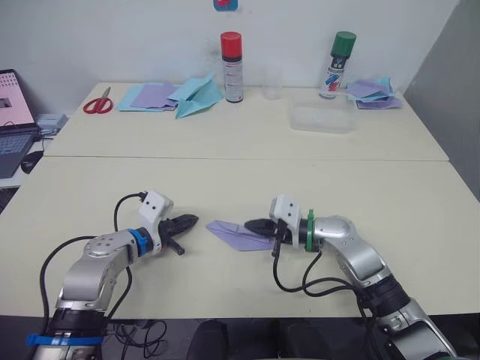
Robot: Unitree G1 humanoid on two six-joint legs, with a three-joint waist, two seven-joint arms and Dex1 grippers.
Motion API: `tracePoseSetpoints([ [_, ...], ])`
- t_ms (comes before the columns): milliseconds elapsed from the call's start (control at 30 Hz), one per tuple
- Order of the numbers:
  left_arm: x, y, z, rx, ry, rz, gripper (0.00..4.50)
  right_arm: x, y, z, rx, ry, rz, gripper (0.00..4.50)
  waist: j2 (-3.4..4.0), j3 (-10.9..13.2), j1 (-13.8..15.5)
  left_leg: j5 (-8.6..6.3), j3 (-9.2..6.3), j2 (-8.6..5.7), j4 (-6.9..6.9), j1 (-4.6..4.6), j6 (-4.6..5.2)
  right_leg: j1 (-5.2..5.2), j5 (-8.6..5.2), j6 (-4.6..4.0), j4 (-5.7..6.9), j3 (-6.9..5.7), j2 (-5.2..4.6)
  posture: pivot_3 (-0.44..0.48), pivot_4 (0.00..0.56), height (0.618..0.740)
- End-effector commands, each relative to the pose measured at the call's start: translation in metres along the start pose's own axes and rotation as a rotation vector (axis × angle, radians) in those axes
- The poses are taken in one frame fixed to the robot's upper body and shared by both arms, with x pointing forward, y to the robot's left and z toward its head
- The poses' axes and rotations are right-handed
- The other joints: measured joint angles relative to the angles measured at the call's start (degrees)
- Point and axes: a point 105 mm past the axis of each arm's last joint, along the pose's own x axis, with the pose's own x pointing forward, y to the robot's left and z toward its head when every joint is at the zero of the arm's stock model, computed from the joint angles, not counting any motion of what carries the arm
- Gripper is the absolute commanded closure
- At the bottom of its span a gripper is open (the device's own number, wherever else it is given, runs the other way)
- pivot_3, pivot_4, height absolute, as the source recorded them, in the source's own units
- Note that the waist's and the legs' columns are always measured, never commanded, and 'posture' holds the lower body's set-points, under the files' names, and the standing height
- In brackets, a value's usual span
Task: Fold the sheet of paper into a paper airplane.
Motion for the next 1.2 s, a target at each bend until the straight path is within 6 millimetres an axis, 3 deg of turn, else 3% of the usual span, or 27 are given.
tracePoseSetpoints([
  [33, -0.013, 0.000, 0.014, 0.058, -0.031, -0.001, 4.50, -0.013, -0.010, 0.049, -0.105, -0.144, -0.008, 4.48, 0.00, 0.0, 0.0, 0.00, 0.00, 0.00, -0.01, 0.00, -0.01, 0.00, 0.00, 0.00, -0.01, -0.01, 0.00, 0.000, 0.150, 0.740],
  [100, -0.016, -0.003, 0.013, 0.064, -0.026, -0.012, 4.50, -0.017, -0.010, 0.061, -0.119, -0.173, 0.009, 4.48, -0.01, 0.0, 0.0, -0.01, -0.01, 0.00, -0.03, -0.01, -0.01, 0.00, 0.02, -0.04, -0.03, -0.02, -0.02, 0.000, 0.150, 0.740],
  [200, -0.016, -0.006, 0.015, 0.069, -0.033, -0.018, 4.50, -0.023, 0.006, 0.067, -0.123, -0.177, 0.119, 3.83, -0.04, 0.1, 0.0, -0.01, -0.02, 0.00, -0.06, 0.00, -0.01, 0.00, 0.01, -0.05, -0.03, -0.05, -0.02, 0.000, 0.150, 0.740],
  [333, -0.017, -0.016, 0.024, 0.083, -0.062, -0.043, 4.50, -0.028, 0.036, 0.049, -0.129, -0.097, 0.277, 2.39, -0.14, 0.2, 0.1, -0.01, -0.03, 0.00, -0.05, 0.00, -0.01, 0.02, -0.01, -0.02, -0.04, -0.05, -0.04, 0.000, 0.150, 0.740],
  [433, -0.020, -0.026, 0.030, 0.098, -0.072, -0.071, 4.50, -0.026, 0.040, 0.030, -0.134, -0.015, 0.303, 1.29, -0.18, 0.3, 0.1, -0.01, -0.01, 0.00, -0.04, 0.01, -0.01, 0.01, -0.01, -0.02, -0.03, -0.03, -0.03, 0.000, 0.150, 0.740],
  [567, -0.028, -0.046, 0.031, 0.135, -0.054, -0.142, 4.50, -0.016, 0.037, 0.007, -0.153, 0.081, 0.290, 1.29, -0.21, 0.3, -0.3, -0.01, 0.06, 0.02, -0.03, 0.13, 0.00, 0.04, 0.00, -0.01, 0.01, 0.05, -0.02, 0.000, 0.150, 0.740],
  [833, -0.041, -0.061, 0.028, 0.155, -0.041, -0.166, 4.50, 0.006, 0.013, -0.011, -0.121, 0.143, 0.124, 4.17, -0.22, 0.3, 0.0, -0.01, 0.05, 0.01, -0.02, 0.12, -0.01, 0.03, -0.01, -0.03, 0.02, 0.05, -0.02, 0.000, 0.150, 0.740],
  [1200, -0.048, -0.059, 0.036, 0.157, -0.060, -0.142, 4.50, 0.017, -0.001, -0.025, -0.141, 0.207, 0.087, 4.17, -0.21, 0.3, 0.0, -0.01, 0.04, 0.01, -0.01, 0.12, -0.01, 0.04, 0.02, -0.08, 0.03, 0.03, -0.01, 0.000, 0.150, 0.740],
])
